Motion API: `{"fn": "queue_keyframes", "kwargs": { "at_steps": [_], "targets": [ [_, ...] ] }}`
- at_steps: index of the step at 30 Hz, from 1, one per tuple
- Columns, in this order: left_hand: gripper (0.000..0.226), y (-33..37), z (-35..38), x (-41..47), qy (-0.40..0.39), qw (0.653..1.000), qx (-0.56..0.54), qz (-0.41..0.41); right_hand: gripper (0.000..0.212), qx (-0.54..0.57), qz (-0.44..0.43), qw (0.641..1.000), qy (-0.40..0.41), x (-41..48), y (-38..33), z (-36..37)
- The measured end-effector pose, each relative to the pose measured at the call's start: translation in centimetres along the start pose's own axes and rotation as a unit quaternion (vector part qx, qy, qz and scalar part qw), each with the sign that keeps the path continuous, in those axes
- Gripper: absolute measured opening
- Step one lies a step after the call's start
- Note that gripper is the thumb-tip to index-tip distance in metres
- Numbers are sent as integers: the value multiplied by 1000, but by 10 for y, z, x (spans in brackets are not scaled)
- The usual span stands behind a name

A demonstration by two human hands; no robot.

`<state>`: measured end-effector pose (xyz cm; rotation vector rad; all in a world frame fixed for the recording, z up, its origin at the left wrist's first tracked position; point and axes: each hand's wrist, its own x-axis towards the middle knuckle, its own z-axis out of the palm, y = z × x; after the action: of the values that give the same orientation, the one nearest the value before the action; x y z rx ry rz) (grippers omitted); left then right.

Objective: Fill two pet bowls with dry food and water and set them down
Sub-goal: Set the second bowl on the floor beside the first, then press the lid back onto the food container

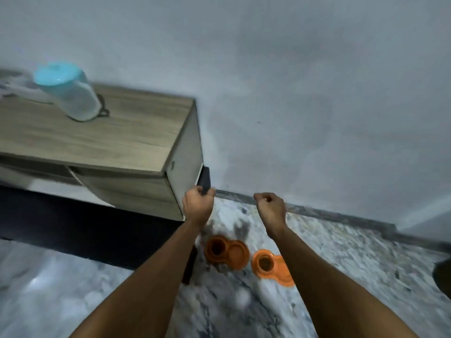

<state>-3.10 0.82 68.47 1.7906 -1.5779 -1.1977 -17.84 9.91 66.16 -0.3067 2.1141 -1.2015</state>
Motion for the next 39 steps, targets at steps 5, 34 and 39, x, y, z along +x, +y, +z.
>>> {"fn": "queue_keyframes", "kwargs": {
  "at_steps": [5,34,39],
  "targets": [
    [35,3,-126,29,32,999,-22,18,33,4,-47,999,-17,-75,-67,88],
    [25,-63,-558,329,138,989,-47,16,19,-5,-156,976,-149,-191,-316,556],
    [28,-63,-595,397,130,991,-31,9,16,-17,-152,980,-130,-163,-351,609]
  ]
}}
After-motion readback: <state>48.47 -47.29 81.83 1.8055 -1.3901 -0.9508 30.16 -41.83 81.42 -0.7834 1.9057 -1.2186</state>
